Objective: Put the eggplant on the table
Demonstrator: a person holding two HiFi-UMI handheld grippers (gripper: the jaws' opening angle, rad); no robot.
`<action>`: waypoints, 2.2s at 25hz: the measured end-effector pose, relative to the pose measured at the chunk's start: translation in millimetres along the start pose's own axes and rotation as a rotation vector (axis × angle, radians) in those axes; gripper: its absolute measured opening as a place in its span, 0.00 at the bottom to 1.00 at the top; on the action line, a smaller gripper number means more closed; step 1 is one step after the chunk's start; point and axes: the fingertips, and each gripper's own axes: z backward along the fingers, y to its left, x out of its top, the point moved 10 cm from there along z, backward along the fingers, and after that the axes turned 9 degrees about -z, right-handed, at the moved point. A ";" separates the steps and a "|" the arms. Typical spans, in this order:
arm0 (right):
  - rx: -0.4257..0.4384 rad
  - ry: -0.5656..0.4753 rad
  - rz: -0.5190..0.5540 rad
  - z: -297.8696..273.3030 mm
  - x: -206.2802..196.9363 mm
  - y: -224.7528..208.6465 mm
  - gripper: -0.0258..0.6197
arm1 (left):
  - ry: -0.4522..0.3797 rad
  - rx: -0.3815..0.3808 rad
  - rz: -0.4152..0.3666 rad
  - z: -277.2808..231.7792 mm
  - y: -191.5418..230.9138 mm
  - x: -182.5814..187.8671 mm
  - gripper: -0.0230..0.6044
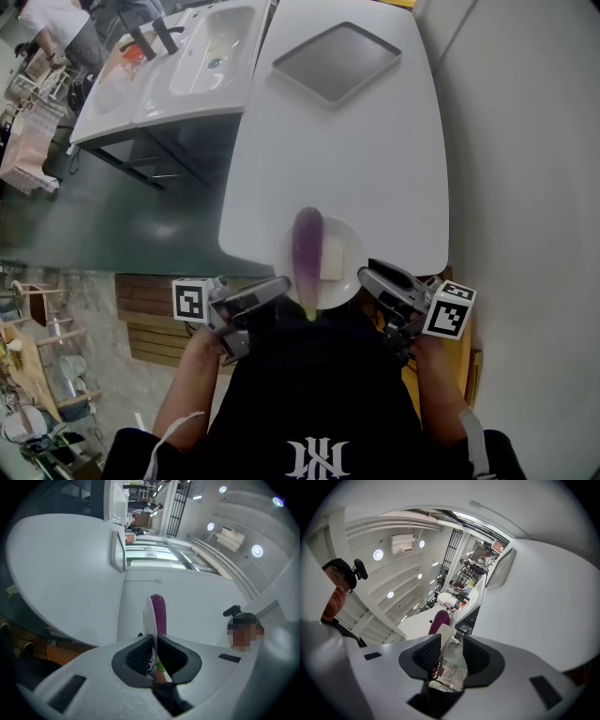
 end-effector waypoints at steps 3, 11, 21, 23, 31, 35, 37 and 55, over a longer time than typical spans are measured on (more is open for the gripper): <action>0.014 0.012 -0.013 -2.5 -1.4 2.4 0.21 | 0.001 -0.003 -0.002 -0.5 -2.9 2.0 0.07; 0.029 -0.009 -0.067 -1.4 -8.5 1.4 0.12 | 0.012 -0.010 0.005 1.1 -1.1 2.0 0.07; 0.025 -0.063 -0.075 -0.8 -10.6 11.8 0.12 | 0.058 -0.014 -0.031 0.5 -9.1 14.4 0.07; 0.027 -0.078 -0.072 -2.1 -10.5 16.5 0.11 | 0.080 -0.010 -0.062 2.3 -10.9 20.6 0.07; 0.002 -0.116 -0.037 -52.2 -12.3 26.6 0.11 | 0.122 -0.034 -0.101 31.3 -8.8 66.8 0.07; -0.024 -0.158 -0.035 -62.2 -17.8 33.3 0.11 | 0.153 -0.052 -0.103 37.7 -6.6 80.3 0.07; -0.040 -0.174 -0.031 -65.3 -18.6 38.3 0.11 | 0.164 -0.066 -0.099 38.6 -7.4 86.2 0.07; -0.047 -0.199 -0.032 -61.4 36.0 30.0 0.10 | 0.184 -0.076 -0.093 -9.0 6.3 126.6 0.07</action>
